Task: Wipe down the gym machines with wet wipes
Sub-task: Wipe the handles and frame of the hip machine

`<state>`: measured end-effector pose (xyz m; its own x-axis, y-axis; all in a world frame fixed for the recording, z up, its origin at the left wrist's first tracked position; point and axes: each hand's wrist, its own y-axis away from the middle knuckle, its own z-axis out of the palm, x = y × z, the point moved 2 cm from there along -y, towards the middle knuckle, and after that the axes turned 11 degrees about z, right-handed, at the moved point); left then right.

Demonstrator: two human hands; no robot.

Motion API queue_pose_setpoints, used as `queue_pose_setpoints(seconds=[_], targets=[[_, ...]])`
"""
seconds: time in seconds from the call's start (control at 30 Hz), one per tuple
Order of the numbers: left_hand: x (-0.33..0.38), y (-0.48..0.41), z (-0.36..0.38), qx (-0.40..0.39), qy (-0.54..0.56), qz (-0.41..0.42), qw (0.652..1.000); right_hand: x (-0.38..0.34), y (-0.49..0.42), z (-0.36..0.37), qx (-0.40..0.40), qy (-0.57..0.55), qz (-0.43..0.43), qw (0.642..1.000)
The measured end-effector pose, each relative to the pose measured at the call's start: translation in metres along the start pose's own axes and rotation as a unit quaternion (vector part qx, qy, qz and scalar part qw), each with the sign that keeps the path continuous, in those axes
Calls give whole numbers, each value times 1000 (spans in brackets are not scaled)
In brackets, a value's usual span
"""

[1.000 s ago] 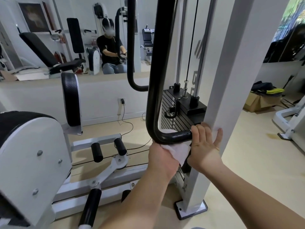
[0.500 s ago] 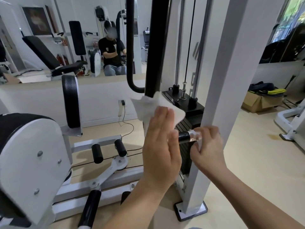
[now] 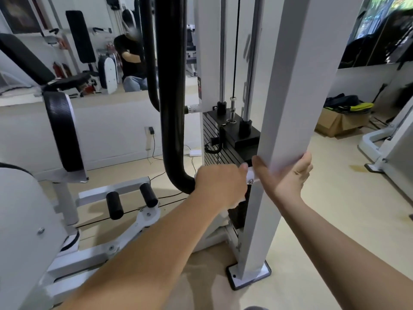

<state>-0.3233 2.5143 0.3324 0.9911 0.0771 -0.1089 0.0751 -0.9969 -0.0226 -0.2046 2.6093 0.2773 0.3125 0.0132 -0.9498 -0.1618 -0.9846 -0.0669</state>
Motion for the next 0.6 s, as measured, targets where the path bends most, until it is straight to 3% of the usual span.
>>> queue_pose_setpoints(seconds=[0.17, 0.27, 0.33, 0.43, 0.53, 0.6], targets=[[-8, -55, -5, -147, 156, 5, 977, 4, -5, 3, -17, 6, -1, 1000], [-10, -55, -10, -156, 232, -25, 960, 3, -5, 3, -16, 7, -1, 1000], [-3, -44, -11, -101, 194, -23, 976, 3, -4, 3, -12, 8, -2, 1000], [11, -6, -2, 62, 66, -50, 995, 1, -3, 3, -8, 8, -6, 1000], [18, 29, 31, 229, 5, -15, 973, 0, -1, 3, -9, 4, -1, 1000], [17, 43, 49, 234, 18, 8, 972, -1, 0, 3, -9, -1, 0, 1000]])
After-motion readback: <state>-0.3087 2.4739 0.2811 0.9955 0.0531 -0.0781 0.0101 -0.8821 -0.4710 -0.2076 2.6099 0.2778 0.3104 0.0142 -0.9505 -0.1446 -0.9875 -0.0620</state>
